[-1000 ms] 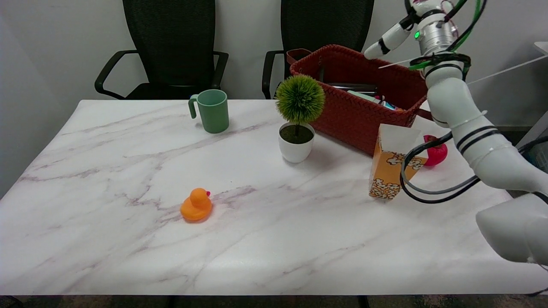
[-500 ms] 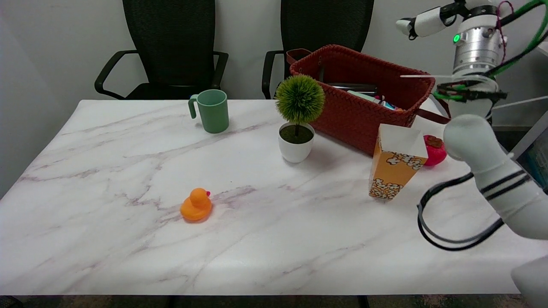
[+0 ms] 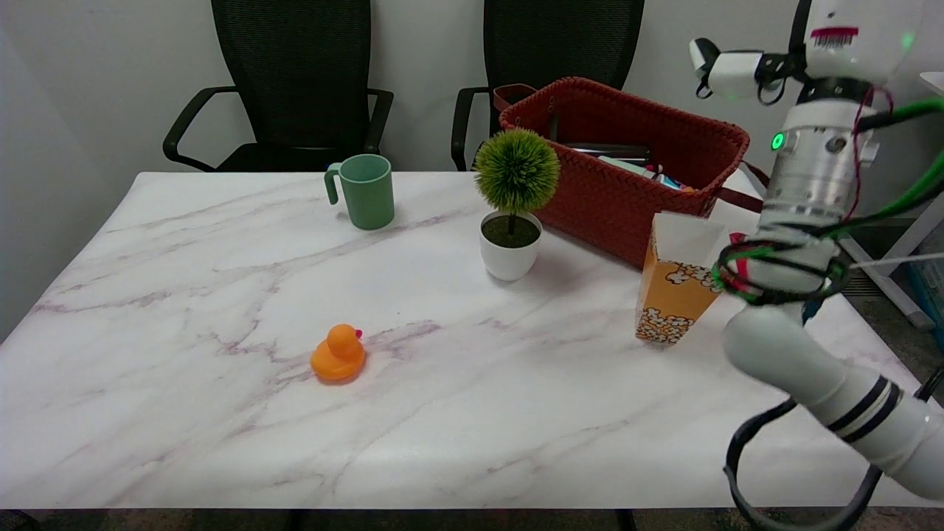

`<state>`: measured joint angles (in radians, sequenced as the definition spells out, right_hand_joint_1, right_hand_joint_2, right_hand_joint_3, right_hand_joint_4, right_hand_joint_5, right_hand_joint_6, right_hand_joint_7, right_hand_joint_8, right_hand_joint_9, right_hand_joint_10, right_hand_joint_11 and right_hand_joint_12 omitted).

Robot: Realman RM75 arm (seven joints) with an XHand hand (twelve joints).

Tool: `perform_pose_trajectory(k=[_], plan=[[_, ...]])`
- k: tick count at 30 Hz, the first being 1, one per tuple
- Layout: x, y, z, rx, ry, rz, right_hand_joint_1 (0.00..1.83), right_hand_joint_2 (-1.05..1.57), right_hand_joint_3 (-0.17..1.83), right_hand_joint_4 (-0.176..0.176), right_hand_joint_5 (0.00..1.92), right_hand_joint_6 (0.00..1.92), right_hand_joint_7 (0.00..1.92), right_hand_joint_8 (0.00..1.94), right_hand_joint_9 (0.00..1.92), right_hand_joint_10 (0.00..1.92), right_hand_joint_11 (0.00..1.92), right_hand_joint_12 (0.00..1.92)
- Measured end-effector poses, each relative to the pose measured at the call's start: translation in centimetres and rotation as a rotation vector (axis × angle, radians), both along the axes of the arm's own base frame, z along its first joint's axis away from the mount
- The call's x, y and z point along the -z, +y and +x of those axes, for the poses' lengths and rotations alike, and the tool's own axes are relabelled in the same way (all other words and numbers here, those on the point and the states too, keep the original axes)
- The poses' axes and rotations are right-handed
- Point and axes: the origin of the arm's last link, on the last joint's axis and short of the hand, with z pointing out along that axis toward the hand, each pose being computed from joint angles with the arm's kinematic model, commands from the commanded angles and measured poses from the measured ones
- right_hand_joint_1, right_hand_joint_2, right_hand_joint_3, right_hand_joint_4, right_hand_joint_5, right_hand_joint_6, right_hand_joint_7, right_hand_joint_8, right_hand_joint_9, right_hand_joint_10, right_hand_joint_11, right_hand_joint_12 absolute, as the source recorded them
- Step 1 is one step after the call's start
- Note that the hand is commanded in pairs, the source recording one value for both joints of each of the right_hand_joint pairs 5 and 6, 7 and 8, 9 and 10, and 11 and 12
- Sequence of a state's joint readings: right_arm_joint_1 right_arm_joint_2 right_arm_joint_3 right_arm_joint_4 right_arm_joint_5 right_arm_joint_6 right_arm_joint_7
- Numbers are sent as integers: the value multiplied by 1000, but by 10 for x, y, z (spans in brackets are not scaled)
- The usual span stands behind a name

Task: Place the black bottle into the brown storage basket.

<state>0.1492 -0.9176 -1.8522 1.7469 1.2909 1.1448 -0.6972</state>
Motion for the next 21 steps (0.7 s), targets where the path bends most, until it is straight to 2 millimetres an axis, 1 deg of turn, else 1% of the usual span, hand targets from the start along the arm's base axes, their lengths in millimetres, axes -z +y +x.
perform_pose_trajectory(k=[7,13,17,21], plan=[[36,25,-25,-49,8,26,1111,263,627,0,55,55,564,564,560,560,478,478],[64,44,-45,-94,3,40,1096,357,597,0,74,74,585,585,581,581,510,510],[79,55,-58,-118,-10,43,1083,433,587,0,94,94,639,639,615,615,528,528],[92,65,-74,-137,-34,42,1070,521,572,0,126,126,721,721,674,674,588,588]])
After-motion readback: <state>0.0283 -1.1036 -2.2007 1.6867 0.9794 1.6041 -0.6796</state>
